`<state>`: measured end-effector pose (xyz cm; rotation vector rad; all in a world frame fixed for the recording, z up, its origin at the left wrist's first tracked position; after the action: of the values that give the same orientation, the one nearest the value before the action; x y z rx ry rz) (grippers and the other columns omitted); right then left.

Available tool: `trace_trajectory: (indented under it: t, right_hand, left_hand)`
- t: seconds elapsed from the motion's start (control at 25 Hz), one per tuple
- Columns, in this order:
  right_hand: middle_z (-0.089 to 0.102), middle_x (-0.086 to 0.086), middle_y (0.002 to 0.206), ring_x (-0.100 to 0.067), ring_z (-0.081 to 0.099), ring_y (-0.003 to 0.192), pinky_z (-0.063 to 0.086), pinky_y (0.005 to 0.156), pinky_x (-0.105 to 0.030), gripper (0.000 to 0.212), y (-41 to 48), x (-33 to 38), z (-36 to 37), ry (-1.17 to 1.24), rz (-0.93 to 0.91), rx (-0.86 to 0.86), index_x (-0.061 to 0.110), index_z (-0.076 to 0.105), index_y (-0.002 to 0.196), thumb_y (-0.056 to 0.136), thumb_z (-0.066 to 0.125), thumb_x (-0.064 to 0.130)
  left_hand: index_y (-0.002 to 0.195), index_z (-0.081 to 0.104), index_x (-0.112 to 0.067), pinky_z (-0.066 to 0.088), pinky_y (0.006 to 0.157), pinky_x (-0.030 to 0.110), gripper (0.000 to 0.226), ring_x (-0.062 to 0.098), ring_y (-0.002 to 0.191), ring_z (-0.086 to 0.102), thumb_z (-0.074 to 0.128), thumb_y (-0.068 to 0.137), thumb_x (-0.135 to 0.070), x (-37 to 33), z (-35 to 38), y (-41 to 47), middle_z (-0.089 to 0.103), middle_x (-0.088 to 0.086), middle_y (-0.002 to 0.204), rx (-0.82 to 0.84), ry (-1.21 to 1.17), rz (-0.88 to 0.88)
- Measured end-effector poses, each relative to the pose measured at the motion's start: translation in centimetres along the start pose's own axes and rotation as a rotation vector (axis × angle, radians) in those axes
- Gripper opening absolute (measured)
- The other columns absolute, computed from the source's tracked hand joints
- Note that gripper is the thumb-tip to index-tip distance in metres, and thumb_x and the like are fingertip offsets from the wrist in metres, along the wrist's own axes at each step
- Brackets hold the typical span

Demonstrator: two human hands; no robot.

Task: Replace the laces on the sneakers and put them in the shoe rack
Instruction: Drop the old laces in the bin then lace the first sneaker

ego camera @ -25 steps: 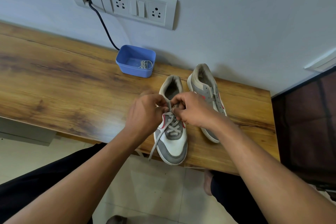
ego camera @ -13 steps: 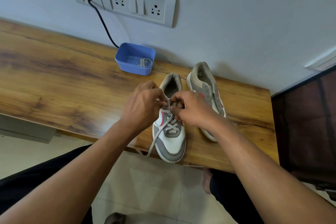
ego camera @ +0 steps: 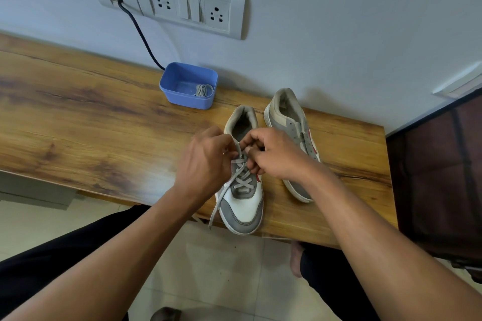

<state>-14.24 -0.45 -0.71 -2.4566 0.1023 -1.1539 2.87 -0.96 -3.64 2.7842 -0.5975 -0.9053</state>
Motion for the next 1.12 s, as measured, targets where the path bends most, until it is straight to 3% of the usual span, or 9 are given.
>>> trace_trajectory:
  t: [0.12,0.24,0.52,0.72,0.88,1.12]
  right_hand:
    - [0.076,0.000,0.079,-0.011,0.076,0.070,0.061,0.066,-0.026,0.024,0.3,0.3,-0.1,-0.013,0.012,0.032,0.023,0.068,0.107,0.102,0.056,0.003]
    - [0.077,-0.003,0.078,-0.015,0.077,0.072,0.065,0.070,-0.031,0.022,0.2,0.5,0.1,-0.040,-0.013,0.062,0.022,0.067,0.106,0.102,0.058,0.002]
    - [0.075,-0.002,0.072,-0.011,0.074,0.064,0.064,0.071,-0.034,0.010,0.0,0.5,0.3,-0.173,-0.149,0.065,0.021,0.068,0.101,0.098,0.070,0.012]
    - [0.075,-0.002,0.067,-0.016,0.074,0.062,0.065,0.072,-0.047,0.006,-0.4,-0.4,0.8,0.005,-0.136,-0.050,0.019,0.077,0.088,0.091,0.080,0.015]
    - [0.075,-0.010,0.069,-0.022,0.074,0.063,0.066,0.071,-0.049,0.007,-0.9,-1.4,-0.3,0.203,-0.056,-0.150,0.007,0.080,0.082,0.087,0.081,0.002]
    - [0.075,-0.018,0.089,-0.027,0.076,0.077,0.066,0.069,-0.049,0.012,-0.6,-2.5,-0.3,0.343,0.023,-0.085,0.008,0.074,0.101,0.090,0.080,0.009]
  left_hand:
    - [0.089,0.068,-0.022,0.050,0.062,0.037,0.028,0.018,0.080,0.059,0.089,0.070,-0.024,0.7,-1.0,1.2,0.059,-0.004,0.094,-0.005,-0.012,-0.028]
    - [0.103,0.067,-0.026,0.046,0.063,0.031,0.047,0.015,0.084,0.060,0.092,0.064,-0.035,1.3,-1.7,2.4,0.058,-0.007,0.105,0.120,0.018,0.029]
    - [0.099,0.074,-0.032,0.053,0.069,0.036,0.033,0.006,0.080,0.061,0.090,0.071,-0.035,2.0,-2.6,3.1,0.054,-0.012,0.103,0.327,-0.052,0.050]
    - [0.098,0.076,-0.037,0.052,0.075,0.033,0.017,0.003,0.086,0.060,0.081,0.082,-0.040,2.2,-2.9,3.1,0.052,-0.012,0.105,0.386,-0.107,0.054]
    - [0.095,0.075,-0.036,0.051,0.081,0.034,0.013,0.006,0.091,0.058,0.080,0.084,-0.038,2.4,-3.1,3.5,0.051,-0.010,0.106,0.435,-0.124,-0.011]
    - [0.096,0.080,-0.030,0.046,0.076,0.029,0.012,0.007,0.085,0.057,0.073,0.090,-0.022,1.9,-3.0,3.8,0.059,-0.013,0.100,0.458,-0.155,-0.017]
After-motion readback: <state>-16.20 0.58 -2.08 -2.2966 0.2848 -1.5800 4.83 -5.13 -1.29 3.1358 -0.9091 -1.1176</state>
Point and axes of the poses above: each hand's wrist, its own y-axis towards the middle knuckle, its own z-axis out of the palm, x = y × z, the point moved 2 cm from there along y, towards the middle knuckle
